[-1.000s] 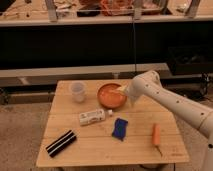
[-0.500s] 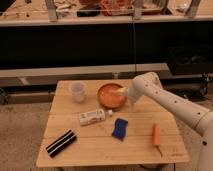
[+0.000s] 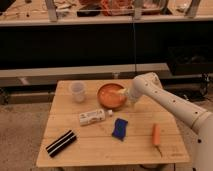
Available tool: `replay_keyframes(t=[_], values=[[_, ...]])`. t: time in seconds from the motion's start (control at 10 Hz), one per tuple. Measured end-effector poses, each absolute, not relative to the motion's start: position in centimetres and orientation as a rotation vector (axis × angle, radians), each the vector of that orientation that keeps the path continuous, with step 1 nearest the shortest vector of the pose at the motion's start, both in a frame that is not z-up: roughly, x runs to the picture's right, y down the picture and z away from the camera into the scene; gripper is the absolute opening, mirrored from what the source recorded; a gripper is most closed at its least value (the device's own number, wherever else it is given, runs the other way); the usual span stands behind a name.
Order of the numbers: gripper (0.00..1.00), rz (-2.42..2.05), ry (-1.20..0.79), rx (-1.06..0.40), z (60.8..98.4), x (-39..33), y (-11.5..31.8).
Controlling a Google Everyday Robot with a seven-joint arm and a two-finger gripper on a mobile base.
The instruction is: Drag the ceramic bowl in a circle
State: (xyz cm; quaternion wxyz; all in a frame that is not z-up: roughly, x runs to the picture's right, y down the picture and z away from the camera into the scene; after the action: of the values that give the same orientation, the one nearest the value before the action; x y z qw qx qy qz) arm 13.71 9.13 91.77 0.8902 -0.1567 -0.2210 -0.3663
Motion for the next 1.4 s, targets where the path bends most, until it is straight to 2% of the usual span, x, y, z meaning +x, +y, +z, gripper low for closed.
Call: replay_keyframes(t=[0.2, 0.4, 0.7, 0.8, 0.9, 1.4], values=[[0.78, -0.765, -0.466, -0.338, 91.98, 14.01, 9.33], [0.66, -0.774, -0.475, -0.352, 92.24, 14.08, 9.49], [0.70, -0.786, -0.488, -0.375, 92.73, 14.06, 9.75], [0.66, -0.792, -0.494, -0.379, 92.73, 14.01, 9.85], [0.59, -0.800, -0.499, -0.384, 92.63, 13.99, 9.97], [0.07, -0.820, -0.517, -0.412, 92.49, 13.09, 10.08]])
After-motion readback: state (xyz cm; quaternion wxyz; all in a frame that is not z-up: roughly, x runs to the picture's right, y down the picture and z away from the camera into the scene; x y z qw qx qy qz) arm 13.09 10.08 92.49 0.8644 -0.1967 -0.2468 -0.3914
